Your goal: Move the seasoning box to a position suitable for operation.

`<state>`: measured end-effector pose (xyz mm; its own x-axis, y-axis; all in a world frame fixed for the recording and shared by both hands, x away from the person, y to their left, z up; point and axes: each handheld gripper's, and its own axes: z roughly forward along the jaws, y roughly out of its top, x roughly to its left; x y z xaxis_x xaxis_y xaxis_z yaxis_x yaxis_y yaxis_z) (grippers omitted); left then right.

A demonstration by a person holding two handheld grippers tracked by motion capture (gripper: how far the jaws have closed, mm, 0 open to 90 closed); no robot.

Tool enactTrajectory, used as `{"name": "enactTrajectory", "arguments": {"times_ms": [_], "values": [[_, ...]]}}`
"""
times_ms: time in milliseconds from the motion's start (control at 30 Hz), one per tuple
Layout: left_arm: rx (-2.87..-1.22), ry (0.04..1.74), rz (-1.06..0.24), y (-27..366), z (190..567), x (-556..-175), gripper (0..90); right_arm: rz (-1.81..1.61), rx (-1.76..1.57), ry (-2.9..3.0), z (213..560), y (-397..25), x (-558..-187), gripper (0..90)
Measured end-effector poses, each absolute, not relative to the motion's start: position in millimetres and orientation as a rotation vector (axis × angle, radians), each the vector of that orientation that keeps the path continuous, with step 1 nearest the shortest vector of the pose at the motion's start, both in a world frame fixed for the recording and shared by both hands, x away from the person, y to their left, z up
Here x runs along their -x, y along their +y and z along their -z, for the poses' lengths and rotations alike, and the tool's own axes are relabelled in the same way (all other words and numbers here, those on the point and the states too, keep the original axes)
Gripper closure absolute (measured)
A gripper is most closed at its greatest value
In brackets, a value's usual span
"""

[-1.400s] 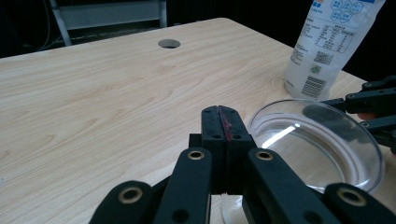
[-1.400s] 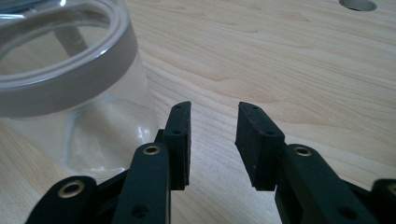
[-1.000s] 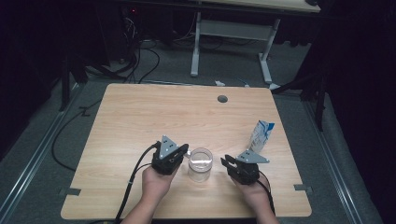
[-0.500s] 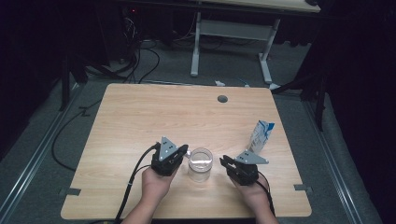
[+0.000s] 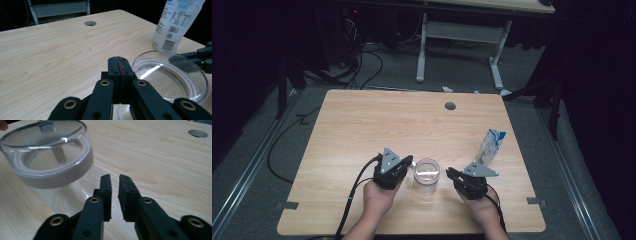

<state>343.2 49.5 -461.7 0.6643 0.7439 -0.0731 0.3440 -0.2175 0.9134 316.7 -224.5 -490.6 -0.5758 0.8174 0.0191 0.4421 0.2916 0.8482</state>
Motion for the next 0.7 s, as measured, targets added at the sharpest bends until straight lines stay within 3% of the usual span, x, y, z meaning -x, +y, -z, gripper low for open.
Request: {"name": "enactTrajectory", "arguments": {"times_ms": [133,700], "values": [[-1.817,0.866,-0.472,49.5,461.8,-343.1,90.0,-1.216,-1.107,2.150,489.3,-222.8,-315.3,89.9],[-1.821,0.874,-0.476,50.2,462.1,-343.7,90.0,-1.244,-1.045,2.132,481.1,-215.2,-307.6,90.0]]}}
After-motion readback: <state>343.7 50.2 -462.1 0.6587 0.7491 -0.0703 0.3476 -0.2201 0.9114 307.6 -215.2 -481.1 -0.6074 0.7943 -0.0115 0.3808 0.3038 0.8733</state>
